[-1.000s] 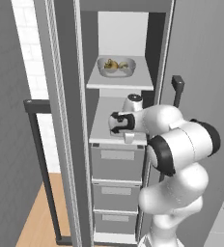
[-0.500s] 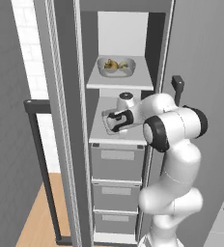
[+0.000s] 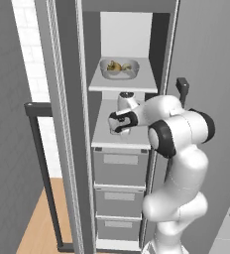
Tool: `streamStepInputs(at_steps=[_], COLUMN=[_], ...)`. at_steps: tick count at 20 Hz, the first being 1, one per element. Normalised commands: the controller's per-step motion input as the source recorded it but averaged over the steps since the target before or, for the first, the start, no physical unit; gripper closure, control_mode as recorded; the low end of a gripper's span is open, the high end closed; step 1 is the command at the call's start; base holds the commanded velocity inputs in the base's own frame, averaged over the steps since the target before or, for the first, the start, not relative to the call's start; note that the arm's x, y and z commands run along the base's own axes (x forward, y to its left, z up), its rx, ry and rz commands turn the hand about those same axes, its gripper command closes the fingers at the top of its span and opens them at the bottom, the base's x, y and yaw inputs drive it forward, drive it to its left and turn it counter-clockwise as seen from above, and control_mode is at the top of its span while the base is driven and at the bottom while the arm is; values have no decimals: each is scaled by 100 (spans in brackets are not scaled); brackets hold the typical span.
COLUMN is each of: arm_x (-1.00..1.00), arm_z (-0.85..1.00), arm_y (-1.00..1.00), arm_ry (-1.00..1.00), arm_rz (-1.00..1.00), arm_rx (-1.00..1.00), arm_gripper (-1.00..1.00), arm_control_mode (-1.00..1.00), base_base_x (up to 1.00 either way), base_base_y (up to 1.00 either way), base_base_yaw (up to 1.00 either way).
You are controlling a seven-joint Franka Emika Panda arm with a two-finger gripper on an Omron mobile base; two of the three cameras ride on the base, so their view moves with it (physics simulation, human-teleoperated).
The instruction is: Take the meat container that has the shrimp and place it on the second highest rack of the freezer. Then take the vegetable container that has the onion and mushroom and place it on the highest rack of the freezer.
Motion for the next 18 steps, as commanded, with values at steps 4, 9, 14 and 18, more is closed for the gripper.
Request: streamStepInputs(at_steps=[4,9,14,18], arm_x=[-100,-98,-99,-100], arm_z=[43,81,87,89], arm_y=[0,6,6,0], arm_ry=[-14,-1,0,0], arm_rz=[0,-5,-4,-3], arm_rx=[1,0,0,0], arm_gripper=[-100,-100,-100,-100], arm_control_mode=[-100,-100,-100,-100], base_base_x=[0,0,0,0], base_base_y=[0,0,0,0], base_base_yaw=[0,0,0,0])
